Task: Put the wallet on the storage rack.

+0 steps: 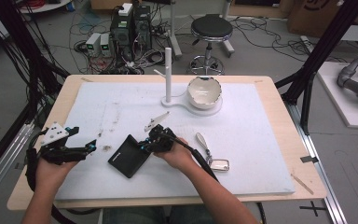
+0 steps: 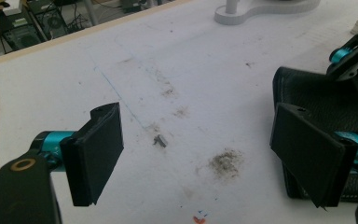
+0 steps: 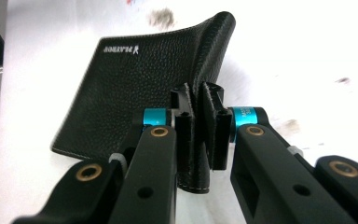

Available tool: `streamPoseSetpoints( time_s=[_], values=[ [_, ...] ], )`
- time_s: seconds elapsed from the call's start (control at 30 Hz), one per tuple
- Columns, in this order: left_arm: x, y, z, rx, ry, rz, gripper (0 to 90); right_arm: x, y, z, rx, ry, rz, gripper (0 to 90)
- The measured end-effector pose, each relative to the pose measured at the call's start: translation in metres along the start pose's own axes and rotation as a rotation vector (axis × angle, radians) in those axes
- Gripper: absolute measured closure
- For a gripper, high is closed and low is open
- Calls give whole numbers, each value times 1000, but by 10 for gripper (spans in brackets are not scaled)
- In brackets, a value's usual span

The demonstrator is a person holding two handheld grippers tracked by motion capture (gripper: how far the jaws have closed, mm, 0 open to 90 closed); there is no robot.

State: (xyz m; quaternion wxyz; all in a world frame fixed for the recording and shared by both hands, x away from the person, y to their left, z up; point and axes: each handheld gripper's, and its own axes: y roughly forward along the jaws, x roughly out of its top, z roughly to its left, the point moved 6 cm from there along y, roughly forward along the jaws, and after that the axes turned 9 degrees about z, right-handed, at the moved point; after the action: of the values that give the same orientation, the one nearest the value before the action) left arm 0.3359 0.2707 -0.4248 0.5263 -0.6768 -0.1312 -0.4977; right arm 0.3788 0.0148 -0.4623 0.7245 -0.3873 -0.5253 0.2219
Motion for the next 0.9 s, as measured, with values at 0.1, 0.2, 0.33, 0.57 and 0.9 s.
streamPoseSetpoints(
  time_s=[0.1, 0.2, 0.33, 0.57, 0.9],
  values=[
    [0, 0, 0, 0, 1, 1, 171, 2, -14, -4, -23, 5, -37, 849],
    [-1, 0, 0, -2, 2, 4, 171, 4, -32, -10, -42, 19, -92, 849],
    [1, 1, -2, -8, -2, -6, 171, 0, -57, -20, -83, 45, -129, 850],
    [7, 9, -8, -30, 17, -4, 171, -14, -107, -46, -168, 107, -216, 850],
    [14, 18, -15, -61, 35, -5, 171, -28, -169, -78, -276, 164, -296, 851]
  ],
)
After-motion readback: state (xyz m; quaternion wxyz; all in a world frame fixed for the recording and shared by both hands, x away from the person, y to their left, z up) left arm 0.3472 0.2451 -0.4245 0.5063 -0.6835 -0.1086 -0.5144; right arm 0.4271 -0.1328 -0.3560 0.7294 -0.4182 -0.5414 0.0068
